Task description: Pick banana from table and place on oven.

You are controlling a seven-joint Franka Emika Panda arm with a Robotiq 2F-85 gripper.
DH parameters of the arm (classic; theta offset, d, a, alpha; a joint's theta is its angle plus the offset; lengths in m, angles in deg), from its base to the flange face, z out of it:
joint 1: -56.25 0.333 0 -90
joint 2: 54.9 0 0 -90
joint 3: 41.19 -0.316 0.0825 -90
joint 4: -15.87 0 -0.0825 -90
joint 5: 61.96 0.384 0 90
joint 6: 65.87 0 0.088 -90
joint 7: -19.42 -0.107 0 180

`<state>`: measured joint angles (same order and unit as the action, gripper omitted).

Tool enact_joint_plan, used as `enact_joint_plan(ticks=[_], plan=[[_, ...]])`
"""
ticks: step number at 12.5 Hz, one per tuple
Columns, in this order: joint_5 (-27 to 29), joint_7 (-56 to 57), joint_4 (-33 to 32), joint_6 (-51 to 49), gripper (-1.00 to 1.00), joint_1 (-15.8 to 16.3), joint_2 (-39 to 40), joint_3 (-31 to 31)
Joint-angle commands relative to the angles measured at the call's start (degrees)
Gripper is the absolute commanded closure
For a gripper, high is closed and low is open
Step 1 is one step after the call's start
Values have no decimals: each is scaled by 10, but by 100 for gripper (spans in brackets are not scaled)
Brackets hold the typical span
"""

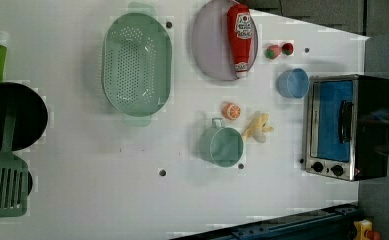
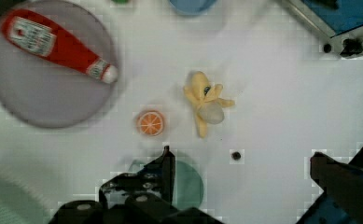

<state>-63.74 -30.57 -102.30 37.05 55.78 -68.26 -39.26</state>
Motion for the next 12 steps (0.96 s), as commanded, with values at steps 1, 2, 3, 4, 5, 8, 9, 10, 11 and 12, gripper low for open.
enact_joint_plan(ticks=[1,2,3,4,5,8,9,10,11,12], plan=[[8,-10,-64,62,-100,-6,43,-8],[8,-10,-81,97,-100,-6,58,-7],[8,-10,-99,131,-100,-7,73,-7],[8,-10,-117,167,-100,-7,87,-6],[8,-10,-134,203,-100,-7,102,-7],[8,-10,-177,303,-100,-7,155,-7],[9,-11,-186,334,-100,-6,175,-8],[9,-11,-190,364,-100,-6,196,-9],[10,-11,-191,389,-100,-5,216,-12],[11,-11,-192,407,-100,-5,235,-15]])
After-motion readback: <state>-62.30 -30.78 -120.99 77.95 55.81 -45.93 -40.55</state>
